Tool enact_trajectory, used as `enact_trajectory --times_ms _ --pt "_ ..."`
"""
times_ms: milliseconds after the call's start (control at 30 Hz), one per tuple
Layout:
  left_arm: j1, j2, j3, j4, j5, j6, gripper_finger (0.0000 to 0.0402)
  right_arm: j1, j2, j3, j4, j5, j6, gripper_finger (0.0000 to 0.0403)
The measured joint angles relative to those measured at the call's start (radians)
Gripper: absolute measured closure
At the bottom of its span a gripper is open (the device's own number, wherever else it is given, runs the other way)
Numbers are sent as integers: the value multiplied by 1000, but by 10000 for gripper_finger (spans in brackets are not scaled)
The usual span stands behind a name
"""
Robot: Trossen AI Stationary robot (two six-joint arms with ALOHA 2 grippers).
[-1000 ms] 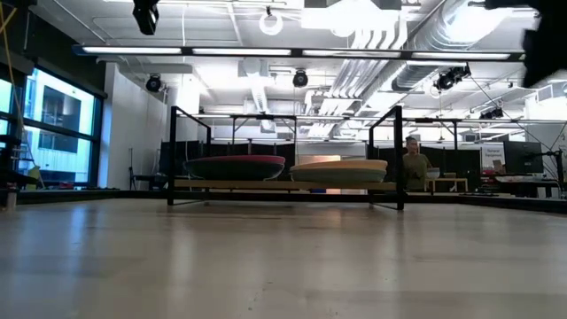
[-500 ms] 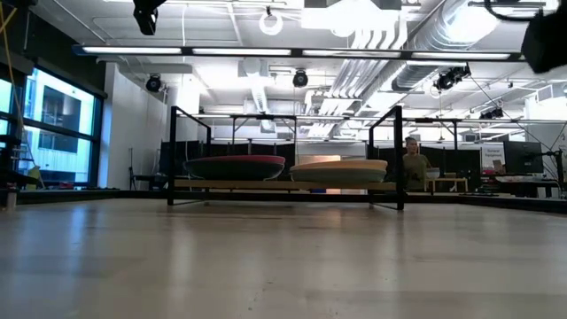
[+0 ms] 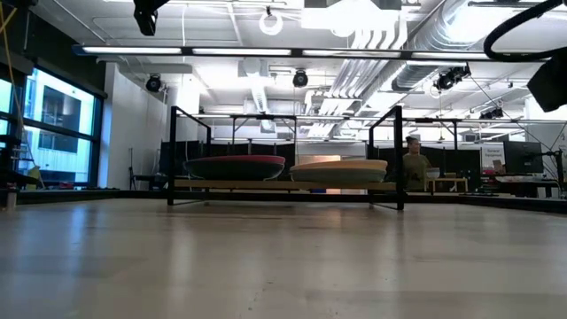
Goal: Place and stack plates onto a shelf
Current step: Stack the light pink plate on top of the pink plate on the shelf
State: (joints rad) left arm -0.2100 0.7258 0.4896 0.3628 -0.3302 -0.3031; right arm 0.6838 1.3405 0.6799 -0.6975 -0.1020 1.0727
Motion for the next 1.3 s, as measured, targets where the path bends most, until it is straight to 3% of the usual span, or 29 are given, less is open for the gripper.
enact_trajectory --times_ms 500,933,1067,1200,1300 --pt "0 0 0 0 0 0 227 16 5 -9 21 6 -59 250" --pt "0 0 1 0 -4 0 227 39 118 -9 55 -11 -49 258" --pt "0 0 1 0 -39 1 227 39 110 -9 63 -4 -14 297" --pt "0 -2 1 0 -52 1 227 38 105 -7 76 4 21 382" --pt "0 -16 1 3 -69 1 227 36 97 0 89 10 40 390"
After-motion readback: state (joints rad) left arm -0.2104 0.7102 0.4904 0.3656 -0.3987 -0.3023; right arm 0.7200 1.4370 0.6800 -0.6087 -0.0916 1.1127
